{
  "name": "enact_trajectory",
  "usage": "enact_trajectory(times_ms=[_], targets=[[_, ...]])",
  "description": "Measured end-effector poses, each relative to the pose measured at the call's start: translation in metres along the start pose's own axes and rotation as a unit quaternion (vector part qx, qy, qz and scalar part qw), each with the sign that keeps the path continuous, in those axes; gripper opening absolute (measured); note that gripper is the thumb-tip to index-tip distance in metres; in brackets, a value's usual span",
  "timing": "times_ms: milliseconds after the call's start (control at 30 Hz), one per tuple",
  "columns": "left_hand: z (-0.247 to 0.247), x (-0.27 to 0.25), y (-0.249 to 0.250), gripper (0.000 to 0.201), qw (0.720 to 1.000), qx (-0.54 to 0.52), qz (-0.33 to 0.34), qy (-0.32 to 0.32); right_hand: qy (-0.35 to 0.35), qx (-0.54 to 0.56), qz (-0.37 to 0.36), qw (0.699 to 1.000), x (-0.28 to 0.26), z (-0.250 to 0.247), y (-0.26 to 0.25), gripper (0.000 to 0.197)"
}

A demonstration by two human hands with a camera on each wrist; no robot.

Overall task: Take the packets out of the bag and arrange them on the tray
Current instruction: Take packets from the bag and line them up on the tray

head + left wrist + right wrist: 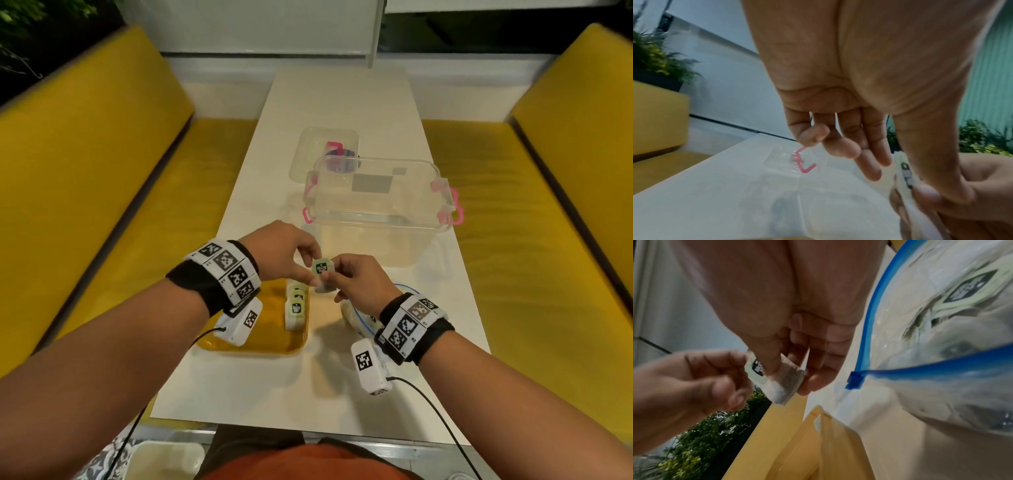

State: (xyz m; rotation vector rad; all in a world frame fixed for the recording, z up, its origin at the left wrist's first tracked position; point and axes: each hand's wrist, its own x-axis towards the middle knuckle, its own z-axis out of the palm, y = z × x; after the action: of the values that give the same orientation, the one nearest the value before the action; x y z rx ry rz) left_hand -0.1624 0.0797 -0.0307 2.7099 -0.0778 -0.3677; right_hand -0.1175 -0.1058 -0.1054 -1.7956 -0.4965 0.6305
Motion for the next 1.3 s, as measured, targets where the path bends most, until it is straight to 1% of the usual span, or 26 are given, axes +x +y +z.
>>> enact_trajectory(times_ms=[67, 133, 200, 267, 467, 567, 667, 700, 767, 867, 933, 1000, 1067, 1167, 1200, 1267, 1300], targets=[[0.001, -0.003, 0.009, 0.027, 0.999, 0.032, 0.011, 0.026, -0.01, 0.002, -0.015, 1.0, -0.002, 0.003, -0.003, 0.01], [0.001, -0.004, 0.014, 0.02, 0.997, 0.061, 0.007, 0.05, -0.023, 0.005, -0.026, 0.999, -0.004, 0.005, -0.005, 0.002], [0.001, -0.007, 0.017, 0.017, 0.995, 0.069, -0.001, 0.066, -0.024, 0.001, -0.03, 0.999, -0.006, 0.008, -0.005, 0.005], [0.0, -0.011, 0.019, 0.015, 0.995, 0.078, -0.003, 0.067, -0.012, -0.005, -0.026, 1.0, -0.005, 0.01, -0.003, 0.006], [-0.003, -0.022, 0.02, 0.012, 0.992, 0.12, -0.016, 0.042, -0.003, -0.004, -0.015, 1.0, 0.001, 0.018, 0.001, 0.004], [-0.005, -0.026, 0.017, 0.014, 0.99, 0.128, -0.037, 0.053, 0.0, -0.059, -0.025, 0.998, 0.003, 0.021, 0.003, 0.005], [-0.004, -0.031, 0.011, 0.016, 0.987, 0.131, -0.07, 0.066, 0.001, -0.124, -0.014, 0.992, 0.002, 0.025, 0.008, 0.015], [-0.003, -0.033, 0.008, 0.015, 0.985, 0.138, -0.084, 0.059, -0.002, -0.139, -0.005, 0.99, 0.002, 0.026, 0.01, 0.018], [0.004, -0.034, 0.001, 0.01, 0.982, 0.155, -0.103, 0.021, -0.016, -0.17, 0.024, 0.985, 0.002, 0.029, 0.013, 0.022], [0.024, -0.03, -0.006, 0.006, 0.978, 0.153, -0.115, -0.078, -0.042, -0.2, 0.062, 0.977, 0.003, 0.032, 0.014, 0.029], [0.041, -0.021, -0.01, 0.013, 0.969, 0.153, -0.116, -0.154, -0.053, -0.204, 0.076, 0.975, 0.004, 0.036, 0.017, 0.03], [0.056, -0.01, -0.016, 0.018, 0.96, 0.158, -0.114, -0.2, -0.058, -0.195, 0.087, 0.975, 0.006, 0.04, 0.02, 0.03], [0.069, 0.002, -0.02, 0.015, 0.955, 0.163, -0.12, -0.215, -0.063, -0.175, 0.1, 0.977, 0.008, 0.044, 0.022, 0.031], [0.077, 0.014, -0.023, 0.013, 0.952, 0.169, -0.131, -0.22, -0.067, -0.123, 0.125, 0.982, 0.009, 0.045, 0.022, 0.03], [0.078, 0.017, -0.023, 0.013, 0.952, 0.174, -0.133, -0.216, -0.07, -0.118, 0.129, 0.982, 0.009, 0.045, 0.021, 0.029], [0.078, 0.021, -0.025, 0.007, 0.954, 0.182, -0.138, -0.192, -0.073, -0.111, 0.131, 0.982, 0.009, 0.044, 0.02, 0.03], [0.078, 0.023, -0.026, 0.008, 0.955, 0.185, -0.142, -0.182, -0.072, -0.107, 0.133, 0.983, 0.009, 0.044, 0.02, 0.03]])
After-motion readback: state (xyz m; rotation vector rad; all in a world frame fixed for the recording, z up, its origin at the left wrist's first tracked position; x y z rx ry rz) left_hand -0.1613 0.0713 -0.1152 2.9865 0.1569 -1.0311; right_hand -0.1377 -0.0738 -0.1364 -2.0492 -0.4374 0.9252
